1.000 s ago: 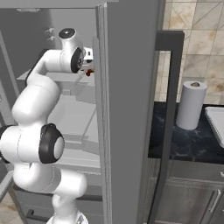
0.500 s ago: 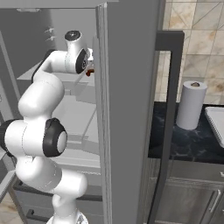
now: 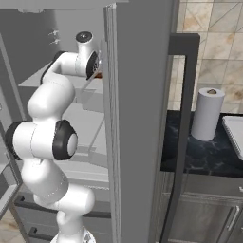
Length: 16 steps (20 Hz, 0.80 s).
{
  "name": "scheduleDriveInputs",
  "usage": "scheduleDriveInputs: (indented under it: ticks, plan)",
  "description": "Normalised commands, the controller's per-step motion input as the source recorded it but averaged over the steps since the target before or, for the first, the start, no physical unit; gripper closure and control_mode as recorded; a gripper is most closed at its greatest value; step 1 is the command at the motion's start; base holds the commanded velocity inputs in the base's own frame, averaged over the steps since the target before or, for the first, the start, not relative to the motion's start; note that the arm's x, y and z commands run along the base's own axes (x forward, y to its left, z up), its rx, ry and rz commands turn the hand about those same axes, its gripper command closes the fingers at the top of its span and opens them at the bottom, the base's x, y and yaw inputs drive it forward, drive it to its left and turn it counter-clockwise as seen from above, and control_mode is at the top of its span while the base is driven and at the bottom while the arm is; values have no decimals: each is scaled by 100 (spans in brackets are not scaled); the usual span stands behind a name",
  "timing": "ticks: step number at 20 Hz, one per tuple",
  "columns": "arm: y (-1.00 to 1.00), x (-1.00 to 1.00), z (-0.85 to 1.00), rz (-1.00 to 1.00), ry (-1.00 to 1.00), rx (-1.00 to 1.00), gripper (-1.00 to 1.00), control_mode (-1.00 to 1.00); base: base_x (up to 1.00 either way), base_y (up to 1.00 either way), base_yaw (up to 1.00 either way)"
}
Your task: Place one potato and one chicken drumstick in each tupperware on the nearby counter, to pack two identical lunches.
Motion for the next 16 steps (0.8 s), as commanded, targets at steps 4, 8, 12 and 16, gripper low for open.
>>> scheduleDriveInputs:
  ticks: [4, 8, 12, 16]
  plan:
    - [0, 16, -65, 0, 0, -2, 100, -100, 0, 0, 0]
    - [15, 22, -61, 0, 0, -3, 100, -100, 0, 0, 0]
    - [9, 5, -23, 0, -1, 0, 100, -100, 0, 0, 0]
    - [35, -59, -57, -2, -8, 0, 100, -100, 0, 0, 0]
